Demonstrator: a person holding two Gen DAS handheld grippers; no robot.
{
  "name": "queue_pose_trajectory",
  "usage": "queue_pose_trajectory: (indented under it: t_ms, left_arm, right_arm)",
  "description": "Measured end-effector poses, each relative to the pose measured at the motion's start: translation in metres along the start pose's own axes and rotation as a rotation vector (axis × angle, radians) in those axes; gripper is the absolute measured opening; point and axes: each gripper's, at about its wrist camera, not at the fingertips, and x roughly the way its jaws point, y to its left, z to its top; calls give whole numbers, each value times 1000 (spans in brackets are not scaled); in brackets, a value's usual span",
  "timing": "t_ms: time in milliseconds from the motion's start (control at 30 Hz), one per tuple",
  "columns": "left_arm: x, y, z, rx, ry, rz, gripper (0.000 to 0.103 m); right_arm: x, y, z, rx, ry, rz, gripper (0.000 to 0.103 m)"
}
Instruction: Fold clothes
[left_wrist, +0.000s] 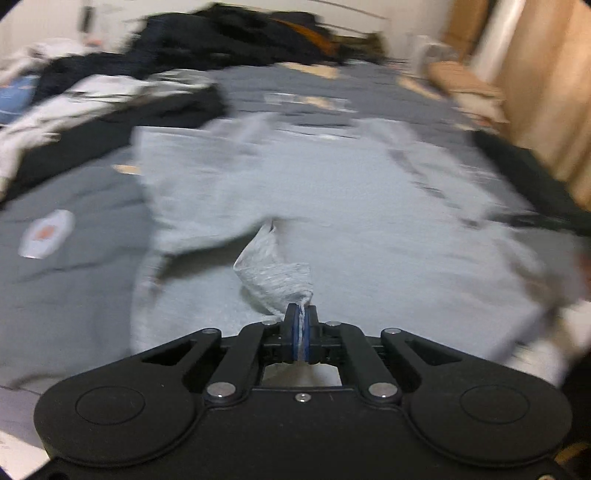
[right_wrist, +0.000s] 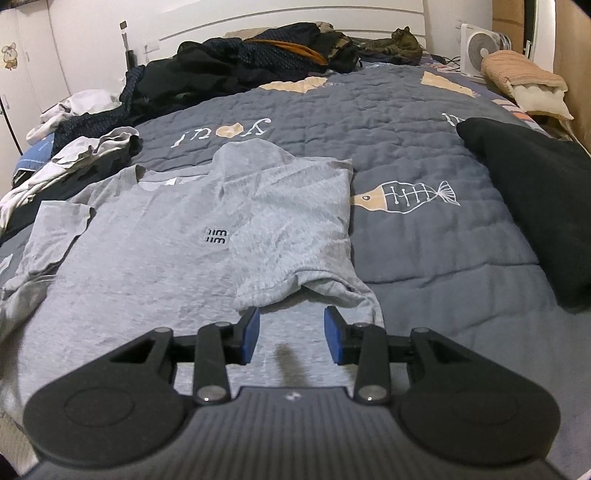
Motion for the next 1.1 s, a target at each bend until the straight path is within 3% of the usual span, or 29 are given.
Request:
queue_pose_trajectory:
  t_ms: [100,133,233,367,500,533,700,800,967,1100]
  left_arm:
    - [0,-20,-7,51,33,-90,3]
    - [3,-25,-9,67,46,-85,3]
    - [20,-32,-11,96,96,49,4]
    - [17,-29,-7,80,57,78,8]
    - [22,-29,-6,90,58,97,33]
    - [25,-30,-5,97,60,98,34]
    - [36,-34,-5,116,91,85,33]
    - [38,-36,-5,115,97,56,15]
    - [34,-40,-5,103,82,-6,12]
    - [38,-42,-3,100,98,6,12]
  right_arm:
    - [0,0,0,4,3,1,37]
    - [0,-1,0,5,4,1,37]
    - [0,-1,0,9,7,1,37]
    - [0,-3,0,11,7,-2,37]
    - [0,-8,1,33,7,-17,37]
    - [0,-10,1,40,8,-19,37]
    - [1,-15,1,42,8,-34,37]
    - [1,-22,1,32,6,-46,37]
    - [1,-35,1,16,2,-67,37]
    - [1,-44,0,1,-1,-80,37]
